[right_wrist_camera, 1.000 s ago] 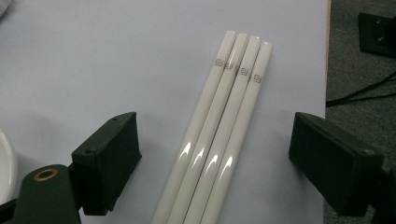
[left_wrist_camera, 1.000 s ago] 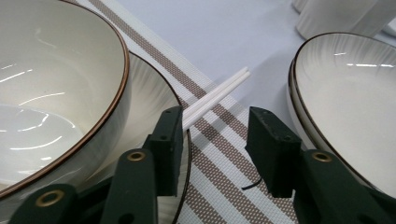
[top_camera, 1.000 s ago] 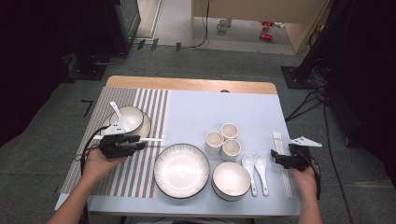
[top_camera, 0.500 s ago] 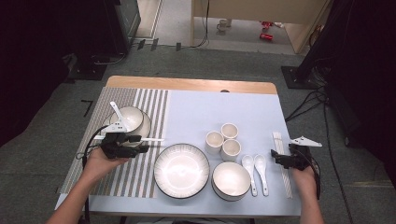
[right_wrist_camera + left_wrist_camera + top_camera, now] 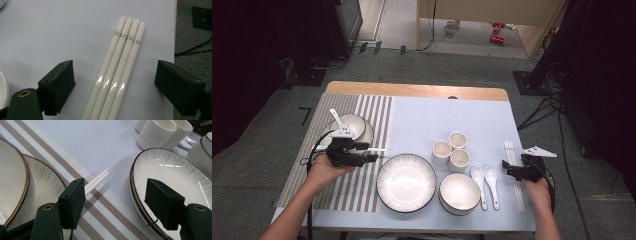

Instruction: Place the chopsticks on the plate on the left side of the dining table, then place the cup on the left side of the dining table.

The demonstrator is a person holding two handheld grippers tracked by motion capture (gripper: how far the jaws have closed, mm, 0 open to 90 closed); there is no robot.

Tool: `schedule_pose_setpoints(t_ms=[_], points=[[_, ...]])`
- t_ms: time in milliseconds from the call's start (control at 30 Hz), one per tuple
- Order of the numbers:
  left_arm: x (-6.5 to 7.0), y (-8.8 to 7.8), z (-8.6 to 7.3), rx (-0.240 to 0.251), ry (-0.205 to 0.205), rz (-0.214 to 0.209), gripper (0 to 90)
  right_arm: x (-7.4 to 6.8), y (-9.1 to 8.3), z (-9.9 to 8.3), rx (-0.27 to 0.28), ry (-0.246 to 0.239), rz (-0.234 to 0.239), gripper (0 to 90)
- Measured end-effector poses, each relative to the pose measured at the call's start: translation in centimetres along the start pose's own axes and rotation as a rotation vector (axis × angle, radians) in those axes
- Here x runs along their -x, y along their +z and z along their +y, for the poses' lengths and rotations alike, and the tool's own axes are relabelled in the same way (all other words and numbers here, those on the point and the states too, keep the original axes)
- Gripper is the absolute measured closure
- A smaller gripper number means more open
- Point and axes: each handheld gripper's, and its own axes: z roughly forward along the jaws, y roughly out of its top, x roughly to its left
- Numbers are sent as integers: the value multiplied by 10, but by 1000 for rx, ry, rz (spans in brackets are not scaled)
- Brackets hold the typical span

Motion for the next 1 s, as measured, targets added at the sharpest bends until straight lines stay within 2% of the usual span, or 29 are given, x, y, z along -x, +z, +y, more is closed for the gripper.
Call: schedule_pose_setpoints(t_ms=[300,433,633,833,1000], points=[[7,9,17,24,26,-25,306,0,0,0,0,0,0,158],[9,16,23,15,36,-27,304,0,0,0,0,-1,-1,158],[12,26,33,12,44,-49,304,0,0,0,0,-1,0,158],[19,35,46,9,71,-81,299,0,0,0,0,-1,0,158],[21,41,52,4,79,-89,293,0,0,0,0,-1,-1,157]])
